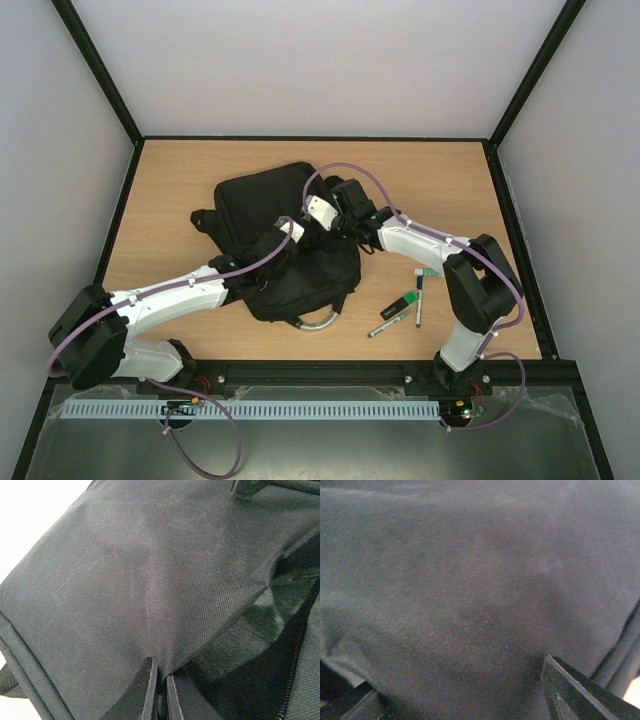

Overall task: Pack the student bag
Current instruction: Place the stationery in the student bag.

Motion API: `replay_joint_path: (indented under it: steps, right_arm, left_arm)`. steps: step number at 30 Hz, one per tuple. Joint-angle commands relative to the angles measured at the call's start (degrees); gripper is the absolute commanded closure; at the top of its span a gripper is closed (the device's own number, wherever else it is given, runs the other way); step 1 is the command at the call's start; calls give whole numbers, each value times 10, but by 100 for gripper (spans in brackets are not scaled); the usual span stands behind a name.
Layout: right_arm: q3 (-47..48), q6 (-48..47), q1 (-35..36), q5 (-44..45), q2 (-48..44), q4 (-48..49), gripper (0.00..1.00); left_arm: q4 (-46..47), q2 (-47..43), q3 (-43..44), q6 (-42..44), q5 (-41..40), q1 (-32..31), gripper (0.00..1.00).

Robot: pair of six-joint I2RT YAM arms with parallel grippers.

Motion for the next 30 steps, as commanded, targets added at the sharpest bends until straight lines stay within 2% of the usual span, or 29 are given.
replay_joint_path:
  steps: [1, 3, 6, 12, 17, 22, 30]
  right_arm:
    - [14, 76, -1, 110, 20, 79, 32]
    - [14, 94, -1, 138, 24, 86, 39]
    - [18, 122, -1, 145, 30, 78, 42]
    - [41, 134, -1, 93, 23, 9, 39]
    - [28, 102, -2, 20, -34, -64, 35]
    - [0, 102, -11, 39, -68, -97, 36]
    - [-24, 162, -50, 67, -55, -121, 38]
  left_arm:
    - [24, -30, 3, -9, 7, -4, 98]
    - [24, -31, 5, -9, 7, -5, 98]
    - [23, -33, 4, -8, 5, -4, 98]
    - [22, -33, 5, -9, 0, -4, 98]
    - [14, -20, 14, -10, -13, -4, 98]
    - [14, -29, 16, -13, -2, -4, 98]
    - [4, -24, 27, -13, 31, -4, 98]
